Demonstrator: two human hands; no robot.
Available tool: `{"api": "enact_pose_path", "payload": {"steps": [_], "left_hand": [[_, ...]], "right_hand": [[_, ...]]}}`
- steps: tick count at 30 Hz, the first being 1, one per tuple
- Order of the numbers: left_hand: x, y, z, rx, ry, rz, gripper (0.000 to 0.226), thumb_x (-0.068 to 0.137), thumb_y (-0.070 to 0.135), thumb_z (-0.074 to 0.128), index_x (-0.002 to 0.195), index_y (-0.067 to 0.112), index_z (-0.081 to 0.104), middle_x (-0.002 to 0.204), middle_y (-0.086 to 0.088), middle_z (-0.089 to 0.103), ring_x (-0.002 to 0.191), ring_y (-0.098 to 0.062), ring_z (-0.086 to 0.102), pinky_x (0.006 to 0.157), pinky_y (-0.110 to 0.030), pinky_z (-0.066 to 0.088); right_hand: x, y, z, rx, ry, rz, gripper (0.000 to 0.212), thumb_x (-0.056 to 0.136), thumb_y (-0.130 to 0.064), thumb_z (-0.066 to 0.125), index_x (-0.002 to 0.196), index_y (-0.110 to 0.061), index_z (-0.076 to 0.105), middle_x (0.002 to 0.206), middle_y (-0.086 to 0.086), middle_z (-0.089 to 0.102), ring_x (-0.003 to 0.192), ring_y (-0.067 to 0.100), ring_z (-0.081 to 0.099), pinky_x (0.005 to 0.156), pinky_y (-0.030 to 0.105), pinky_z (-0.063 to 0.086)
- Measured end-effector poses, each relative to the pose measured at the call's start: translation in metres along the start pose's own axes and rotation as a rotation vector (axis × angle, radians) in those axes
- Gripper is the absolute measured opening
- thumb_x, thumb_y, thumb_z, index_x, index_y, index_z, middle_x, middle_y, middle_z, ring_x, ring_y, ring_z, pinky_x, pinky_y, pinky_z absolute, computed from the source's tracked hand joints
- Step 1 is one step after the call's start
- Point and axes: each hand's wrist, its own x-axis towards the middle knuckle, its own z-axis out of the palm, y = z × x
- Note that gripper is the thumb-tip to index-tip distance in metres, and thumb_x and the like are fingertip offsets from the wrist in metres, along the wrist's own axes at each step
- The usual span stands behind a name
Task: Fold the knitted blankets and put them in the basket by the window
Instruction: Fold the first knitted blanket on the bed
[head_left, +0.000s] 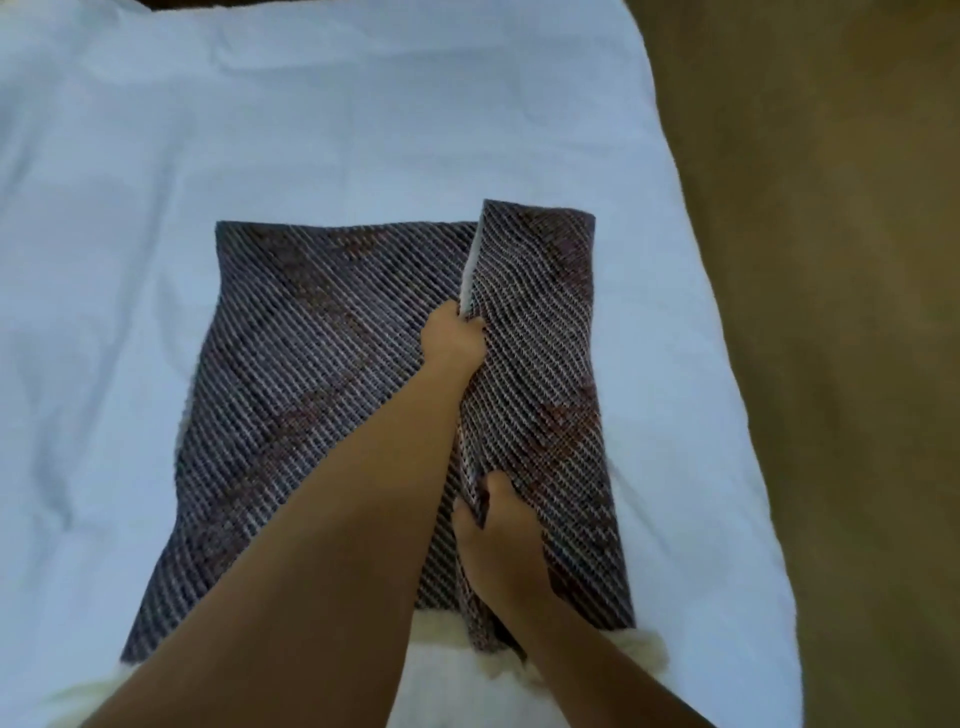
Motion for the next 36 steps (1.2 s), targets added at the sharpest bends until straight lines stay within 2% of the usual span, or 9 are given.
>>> {"api": "enact_pose_path", "payload": {"steps": [2,6,10,12,18,21,26,32,36], "left_hand": [[0.015,-0.022,-0.028,-0.001,-0.013,0.012,0.018,0.099,0.016,0.047,0.108,0.005,0.058,0.072,0.000,0.047,0.076,-0.024,0.049,0.066,-0.033,0.040],[0.042,-0.069,-0.080,-0.010,-0.030,0.024,0.025,0.100,0.017,0.043,0.117,0.003,0.055,0.074,-0.002,0.047,0.062,-0.017,0.044,0.060,-0.031,0.036],[0.064,-0.112,-0.137,0.010,-0.046,0.054,0.016,0.101,0.017,0.041,0.106,0.006,0.051,0.074,-0.002,0.044,0.067,-0.019,0.042,0.062,-0.030,0.035],[0.077,-0.132,-0.167,0.007,-0.045,0.077,0.013,0.101,0.016,0.041,0.100,0.006,0.050,0.074,-0.002,0.044,0.073,-0.019,0.041,0.061,-0.027,0.034],[0.106,-0.179,-0.226,-0.047,0.023,0.040,0.027,0.099,0.020,0.043,0.118,0.005,0.055,0.115,-0.013,0.060,0.097,-0.023,0.054,0.081,-0.025,0.039],[0.113,-0.193,-0.236,-0.070,0.024,0.018,0.029,0.099,0.020,0.044,0.120,0.006,0.056,0.121,-0.014,0.060,0.108,-0.028,0.056,0.084,-0.025,0.039],[0.108,-0.213,-0.243,-0.145,0.086,-0.008,0.024,0.100,0.018,0.039,0.112,0.006,0.056,0.105,-0.010,0.061,0.092,-0.024,0.056,0.076,-0.026,0.039],[0.106,-0.225,-0.244,-0.143,0.052,-0.098,0.026,0.100,0.023,0.040,0.112,0.004,0.054,0.108,-0.012,0.060,0.087,-0.019,0.049,0.076,-0.027,0.037],[0.103,-0.224,-0.247,-0.102,-0.015,-0.111,0.036,0.098,0.032,0.046,0.122,0.004,0.049,0.119,-0.012,0.058,0.100,-0.026,0.054,0.081,-0.029,0.040]], "right_hand": [[0.002,-0.016,0.035,-0.013,-0.006,0.004,0.008,0.093,-0.021,0.047,0.094,-0.015,0.042,0.071,0.001,0.047,0.058,0.015,0.045,0.050,0.022,0.029],[0.007,-0.053,0.114,0.042,0.000,0.066,0.009,0.090,-0.016,0.048,0.087,-0.017,0.039,0.068,0.005,0.048,0.057,0.022,0.046,0.054,0.029,0.034],[0.012,-0.085,0.185,0.059,-0.009,0.143,0.011,0.091,-0.017,0.046,0.094,-0.019,0.036,0.077,0.003,0.045,0.063,0.018,0.044,0.047,0.019,0.029],[0.013,-0.101,0.213,0.055,-0.031,0.165,0.016,0.092,-0.019,0.047,0.106,-0.013,0.044,0.081,0.003,0.045,0.069,0.017,0.045,0.051,0.021,0.032],[0.018,-0.143,0.276,-0.002,-0.047,0.152,0.026,0.092,-0.021,0.047,0.115,-0.009,0.047,0.092,0.014,0.059,0.083,0.026,0.059,0.067,0.029,0.039],[0.018,-0.152,0.295,-0.019,-0.032,0.148,0.023,0.091,-0.018,0.046,0.112,-0.007,0.048,0.097,0.017,0.062,0.088,0.030,0.062,0.069,0.033,0.044],[0.017,-0.149,0.307,-0.128,-0.029,0.106,0.009,0.091,-0.014,0.046,0.099,-0.009,0.046,0.074,0.002,0.048,0.061,0.015,0.045,0.059,0.022,0.029],[0.016,-0.146,0.311,-0.137,-0.071,0.186,0.016,0.092,-0.016,0.048,0.106,-0.008,0.046,0.091,0.012,0.060,0.081,0.025,0.060,0.068,0.031,0.042],[0.014,-0.143,0.312,-0.101,-0.098,0.215,0.027,0.089,-0.019,0.052,0.113,-0.010,0.045,0.105,0.011,0.061,0.094,0.026,0.059,0.077,0.030,0.044]]}}
